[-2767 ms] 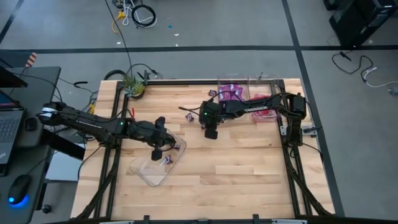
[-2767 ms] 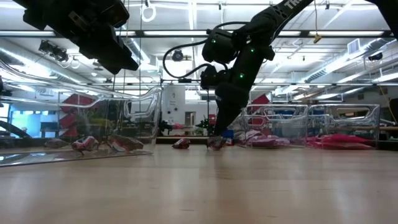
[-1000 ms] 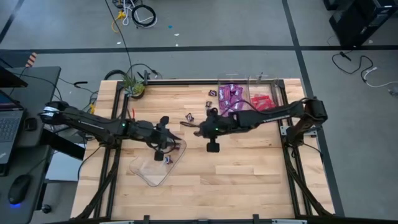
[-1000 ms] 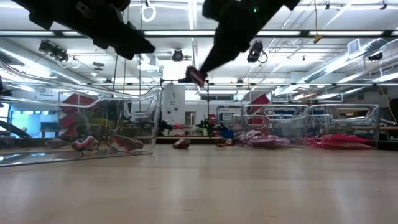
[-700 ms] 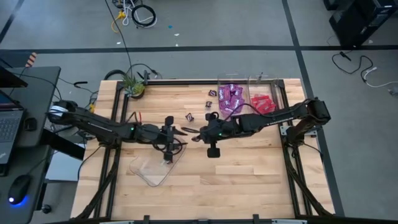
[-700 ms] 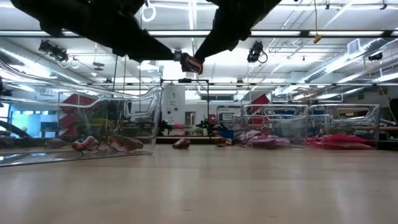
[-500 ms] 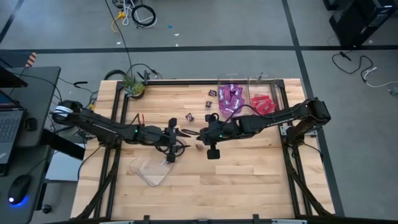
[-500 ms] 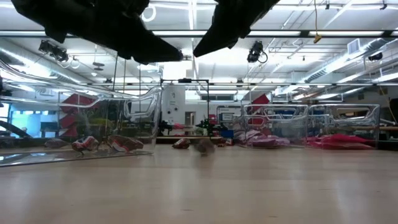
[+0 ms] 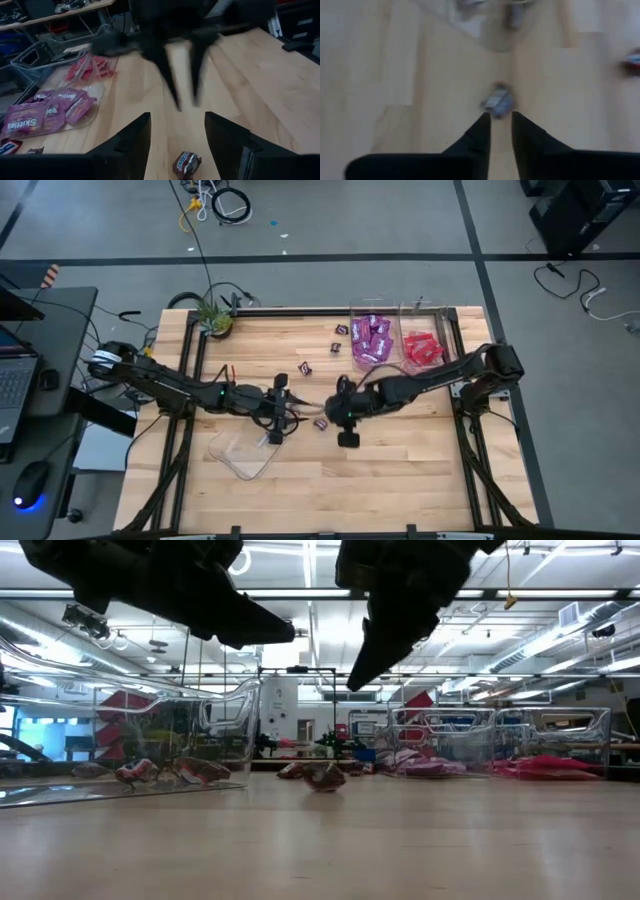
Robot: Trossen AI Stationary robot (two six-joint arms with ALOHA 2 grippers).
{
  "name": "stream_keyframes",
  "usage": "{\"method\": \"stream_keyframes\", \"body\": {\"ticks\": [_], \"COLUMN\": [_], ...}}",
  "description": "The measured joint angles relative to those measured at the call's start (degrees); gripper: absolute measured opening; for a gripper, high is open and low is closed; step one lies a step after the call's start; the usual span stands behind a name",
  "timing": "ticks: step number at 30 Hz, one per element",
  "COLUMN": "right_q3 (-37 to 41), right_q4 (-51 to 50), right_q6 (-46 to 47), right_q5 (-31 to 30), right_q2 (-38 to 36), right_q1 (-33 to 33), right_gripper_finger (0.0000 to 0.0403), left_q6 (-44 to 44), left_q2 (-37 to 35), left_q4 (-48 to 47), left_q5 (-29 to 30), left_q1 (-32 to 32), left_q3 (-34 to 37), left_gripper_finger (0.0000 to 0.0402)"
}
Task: Sort candy
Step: Put the brown candy into the bottom transparent bin
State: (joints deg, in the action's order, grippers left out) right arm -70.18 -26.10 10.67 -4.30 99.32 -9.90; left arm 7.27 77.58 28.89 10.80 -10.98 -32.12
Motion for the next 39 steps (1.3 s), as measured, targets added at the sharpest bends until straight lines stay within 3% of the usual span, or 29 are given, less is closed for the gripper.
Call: {"method": "stream_keyframes", "body": {"ticks": [5,11,18,23,30,39], "right_q3": [2.0,2.1,2.0,2.0,2.1,2.0], "right_q4": [5.3,11.3,12.4,12.2,12.6,5.6], "right_q6": [9.3,19.0,22.1,19.3,14.1,11.6], "right_q5": [-0.2,-4.9,-7.1,-9.6,-10.0,-10.3], "right_q2": [4.9,11.3,15.1,15.3,15.3,6.8], "right_q1": [-1.4,-1.8,-0.9,-1.0,-1.0,-1.5], "right_gripper_finger": [0.0126,0.0192,0.0230,0.0178,0.0016,0.0004], "left_q6": [0.0,-0.2,-0.1,-0.1,-0.1,0.1], "left_q2": [0.0,0.0,0.0,0.0,0.0,-0.4], "left_q4": [0.0,0.6,0.8,0.9,1.0,1.4], "left_q5": [0.0,0.8,1.3,1.3,1.3,1.3], "left_q1": [-0.1,-0.4,-0.4,-0.4,-0.4,-0.4], "left_q3": [0.0,0.0,0.0,0.0,0.0,0.0], "left_gripper_finger": [0.0188,0.0188,0.0188,0.0188,0.0188,0.0188]}}
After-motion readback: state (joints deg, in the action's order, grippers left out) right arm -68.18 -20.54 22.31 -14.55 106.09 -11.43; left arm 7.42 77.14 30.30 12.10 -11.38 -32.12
